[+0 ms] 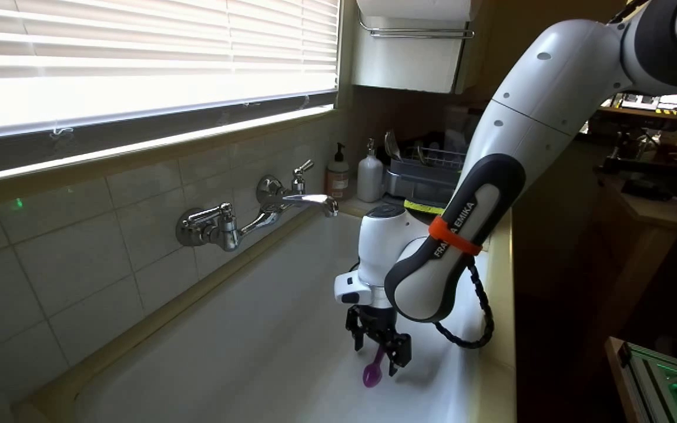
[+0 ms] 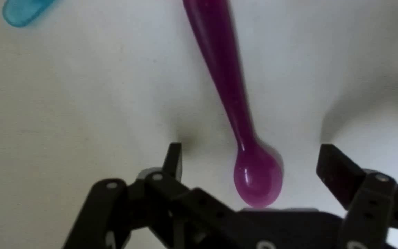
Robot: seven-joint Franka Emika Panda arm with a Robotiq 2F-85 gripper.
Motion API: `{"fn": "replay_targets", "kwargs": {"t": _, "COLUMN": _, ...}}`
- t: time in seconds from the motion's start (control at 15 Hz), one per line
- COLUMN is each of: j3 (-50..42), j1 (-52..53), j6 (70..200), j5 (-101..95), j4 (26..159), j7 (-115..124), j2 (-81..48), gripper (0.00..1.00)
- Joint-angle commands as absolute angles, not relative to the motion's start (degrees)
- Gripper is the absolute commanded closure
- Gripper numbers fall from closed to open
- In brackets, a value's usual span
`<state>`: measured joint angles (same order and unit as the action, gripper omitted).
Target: Put the spoon on the drying rack
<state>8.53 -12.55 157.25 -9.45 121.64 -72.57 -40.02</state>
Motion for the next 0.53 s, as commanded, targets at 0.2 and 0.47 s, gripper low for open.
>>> {"fn": "replay_targets", "kwargs": {"t": 0.2, "j3": 7.5, "j1": -11.4, "j6": 155.0, "j5": -10.2, "j4": 118.4, "j7": -72.8, "j2": -42.8, "gripper": 0.26}}
{"fn": "replay_targets", "kwargs": {"t": 0.47, "j3": 7.7, "j1": -11.5, "j6": 154.9, "j5": -10.1, "j4": 117.6, "j7": -72.9, "j2": -43.3, "gripper": 0.47}}
